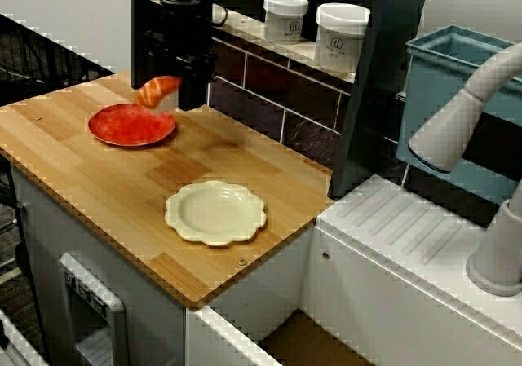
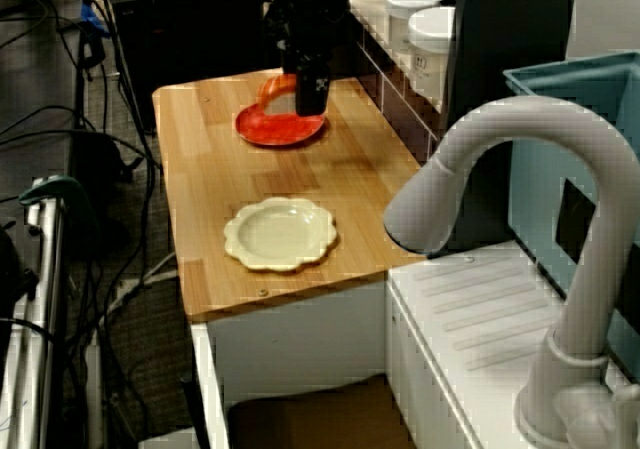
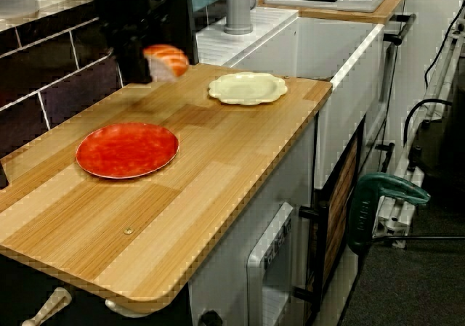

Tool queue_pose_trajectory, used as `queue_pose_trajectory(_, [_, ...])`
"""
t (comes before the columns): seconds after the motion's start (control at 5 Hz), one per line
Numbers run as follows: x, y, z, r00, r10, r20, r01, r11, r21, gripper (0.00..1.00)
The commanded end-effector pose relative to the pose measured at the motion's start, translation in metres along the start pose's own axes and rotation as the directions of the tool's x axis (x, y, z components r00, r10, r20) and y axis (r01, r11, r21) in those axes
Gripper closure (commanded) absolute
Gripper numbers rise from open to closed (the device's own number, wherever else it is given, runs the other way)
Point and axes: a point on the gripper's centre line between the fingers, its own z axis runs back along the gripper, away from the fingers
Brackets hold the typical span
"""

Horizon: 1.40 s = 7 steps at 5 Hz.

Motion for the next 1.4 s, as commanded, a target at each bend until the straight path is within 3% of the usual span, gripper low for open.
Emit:
queue_pose_trajectory(0.0, [-0.033, -0.045, 0.039, 0.993, -0.044, 0.112, 0.043, 0.999, 0.014, 1.00])
queue_pose_trajectory(0.6, [-0.060, -0.091, 0.032, 0.986, -0.083, 0.146, 0.080, 0.996, 0.027, 1.00])
queue_pose_trajectory(1.2, [-0.060, -0.121, -0.006, 0.989, -0.093, 0.119, 0.083, 0.993, 0.082, 1.00])
